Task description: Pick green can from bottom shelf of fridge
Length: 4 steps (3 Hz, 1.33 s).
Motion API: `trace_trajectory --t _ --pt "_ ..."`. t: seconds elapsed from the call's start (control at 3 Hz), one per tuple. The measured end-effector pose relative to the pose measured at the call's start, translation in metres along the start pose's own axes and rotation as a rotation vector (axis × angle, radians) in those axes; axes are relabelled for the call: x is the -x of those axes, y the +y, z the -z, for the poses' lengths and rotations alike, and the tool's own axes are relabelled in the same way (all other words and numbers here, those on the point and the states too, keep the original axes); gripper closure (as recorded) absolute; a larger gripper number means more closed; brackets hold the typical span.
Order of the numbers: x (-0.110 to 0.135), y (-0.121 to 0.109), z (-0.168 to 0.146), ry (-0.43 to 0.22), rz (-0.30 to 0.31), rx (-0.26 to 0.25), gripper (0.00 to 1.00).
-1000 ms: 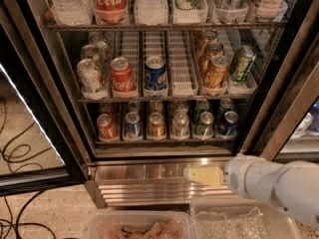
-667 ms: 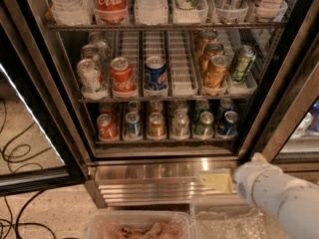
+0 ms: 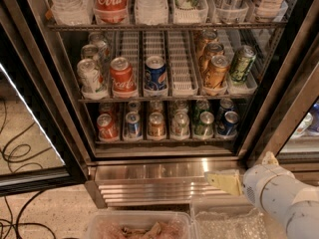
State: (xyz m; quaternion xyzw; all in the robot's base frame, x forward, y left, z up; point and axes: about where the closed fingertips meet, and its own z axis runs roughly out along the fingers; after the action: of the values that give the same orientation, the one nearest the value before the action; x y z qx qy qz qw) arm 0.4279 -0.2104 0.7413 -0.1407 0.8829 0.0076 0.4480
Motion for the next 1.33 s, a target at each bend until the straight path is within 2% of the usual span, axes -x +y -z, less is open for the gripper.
trace_trajectory --t 0.33,0.67,1.0,1.33 --pt "-0.020 -0.024 0.008 -0.005 -0.022 -0.058 0.00" --pt "-0.073 -0.057 0.015 0.008 -0.059 -0.166 0.00" --pt "-0.065 -0.070 0.017 -0.032 -0.046 -0.224 0.00" --pt "-0.065 -0.070 0.017 -0.032 -0.046 -0.224 0.00"
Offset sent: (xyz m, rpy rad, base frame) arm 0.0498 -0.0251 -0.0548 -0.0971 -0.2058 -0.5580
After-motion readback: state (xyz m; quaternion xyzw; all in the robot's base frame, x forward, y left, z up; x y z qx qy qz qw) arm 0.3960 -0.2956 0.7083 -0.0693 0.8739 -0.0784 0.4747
